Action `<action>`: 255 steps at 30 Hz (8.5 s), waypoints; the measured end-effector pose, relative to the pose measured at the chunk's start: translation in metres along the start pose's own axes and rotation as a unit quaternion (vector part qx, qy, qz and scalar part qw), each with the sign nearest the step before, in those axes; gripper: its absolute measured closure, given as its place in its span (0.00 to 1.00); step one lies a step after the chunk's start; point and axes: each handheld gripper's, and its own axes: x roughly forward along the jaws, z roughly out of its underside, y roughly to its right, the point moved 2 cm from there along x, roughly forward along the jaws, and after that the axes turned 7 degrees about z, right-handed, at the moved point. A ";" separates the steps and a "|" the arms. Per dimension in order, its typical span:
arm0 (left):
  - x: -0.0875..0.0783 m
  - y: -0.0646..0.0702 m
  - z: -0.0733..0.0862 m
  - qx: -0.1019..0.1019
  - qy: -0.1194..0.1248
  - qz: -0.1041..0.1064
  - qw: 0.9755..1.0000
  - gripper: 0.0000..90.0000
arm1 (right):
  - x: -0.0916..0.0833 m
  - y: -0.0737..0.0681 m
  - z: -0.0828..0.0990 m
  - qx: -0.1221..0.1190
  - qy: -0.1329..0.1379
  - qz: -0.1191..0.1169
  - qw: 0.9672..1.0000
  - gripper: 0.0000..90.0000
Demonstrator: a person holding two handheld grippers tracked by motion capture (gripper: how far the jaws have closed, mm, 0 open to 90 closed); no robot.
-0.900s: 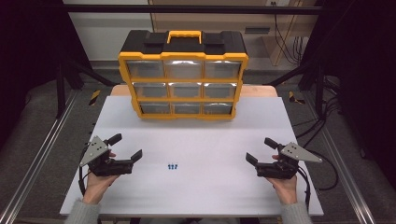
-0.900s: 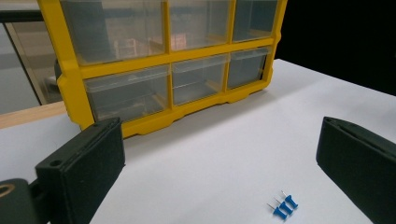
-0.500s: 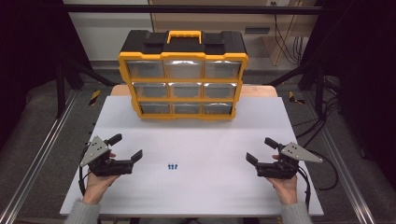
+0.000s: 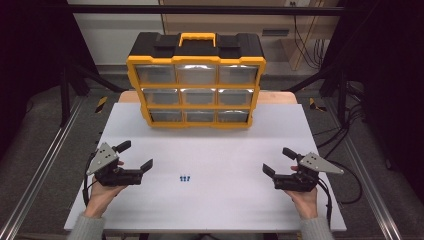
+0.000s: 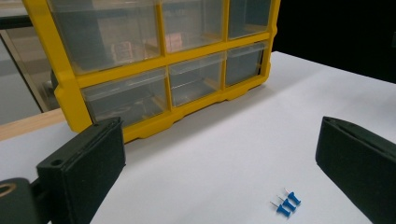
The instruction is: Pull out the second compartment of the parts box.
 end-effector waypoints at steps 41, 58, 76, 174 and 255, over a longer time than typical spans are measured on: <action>0.034 0.006 -0.054 0.114 -0.034 0.001 0.993 0.02 | 0.002 0.000 0.001 -0.006 -0.004 0.000 1.000 0.03; 0.050 0.010 -0.080 0.208 -0.026 -0.011 0.978 0.03 | 0.003 -0.001 0.002 -0.010 -0.009 -0.001 1.000 0.03; 0.070 0.013 -0.105 0.276 -0.022 -0.010 0.961 0.04 | 0.005 -0.001 0.003 -0.014 -0.012 0.000 1.000 0.02; 0.196 -0.006 -0.169 0.547 -0.101 -0.110 0.824 0.22 | 0.004 -0.001 0.003 -0.010 -0.008 0.004 1.000 0.02; 0.191 0.007 -0.157 0.694 -0.084 -0.196 0.688 0.87 | 0.002 0.001 0.002 -0.007 -0.003 0.004 1.000 0.02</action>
